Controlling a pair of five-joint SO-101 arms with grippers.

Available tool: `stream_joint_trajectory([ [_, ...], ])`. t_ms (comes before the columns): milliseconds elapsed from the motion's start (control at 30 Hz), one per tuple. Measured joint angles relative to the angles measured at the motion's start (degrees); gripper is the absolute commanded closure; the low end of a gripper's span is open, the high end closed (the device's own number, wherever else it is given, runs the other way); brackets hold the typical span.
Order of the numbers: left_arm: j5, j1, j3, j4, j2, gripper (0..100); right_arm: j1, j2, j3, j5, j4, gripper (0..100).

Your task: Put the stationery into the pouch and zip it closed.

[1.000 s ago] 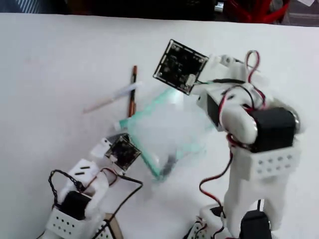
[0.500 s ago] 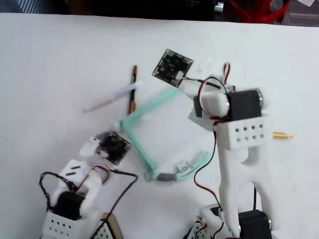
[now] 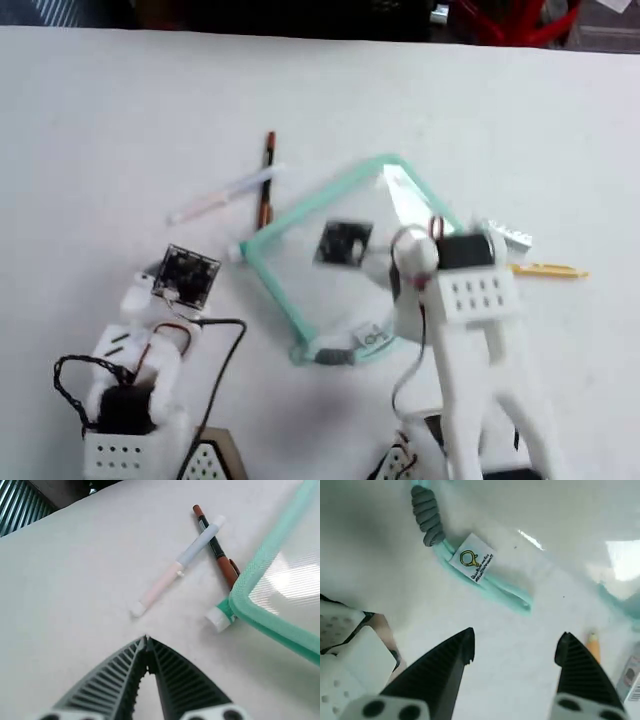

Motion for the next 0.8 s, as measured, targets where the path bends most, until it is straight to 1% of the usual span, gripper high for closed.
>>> stream_joint_trajectory([
  [67,0.0,0.0,0.0,0.0,0.0,98,-1.23,-5.98,5.36,0.44,-1.05,73.7],
  [167,0.0,0.0,0.0,0.0,0.0,98,-6.42,-14.07,12.31,0.09,-1.41,73.7],
  [200,0.0,0.0,0.0,0.0,0.0,98,-8.44,-16.35,13.98,-1.41,-1.58,73.7],
  [333,0.0,0.0,0.7,-0.53,0.0,98,-19.25,-21.89,18.02,-7.91,-1.93,73.7],
  [467,0.0,0.0,1.85,-2.02,0.0,98,-29.8,-21.63,19.34,-12.04,-2.9,73.7],
  [600,0.0,0.0,1.85,-2.37,0.0,98,-31.65,-16.53,19.96,-13.71,-7.65,73.7],
  [800,0.0,0.0,1.85,-2.46,0.0,98,-32.35,-2.2,19.96,-13.98,-14.86,73.7],
])
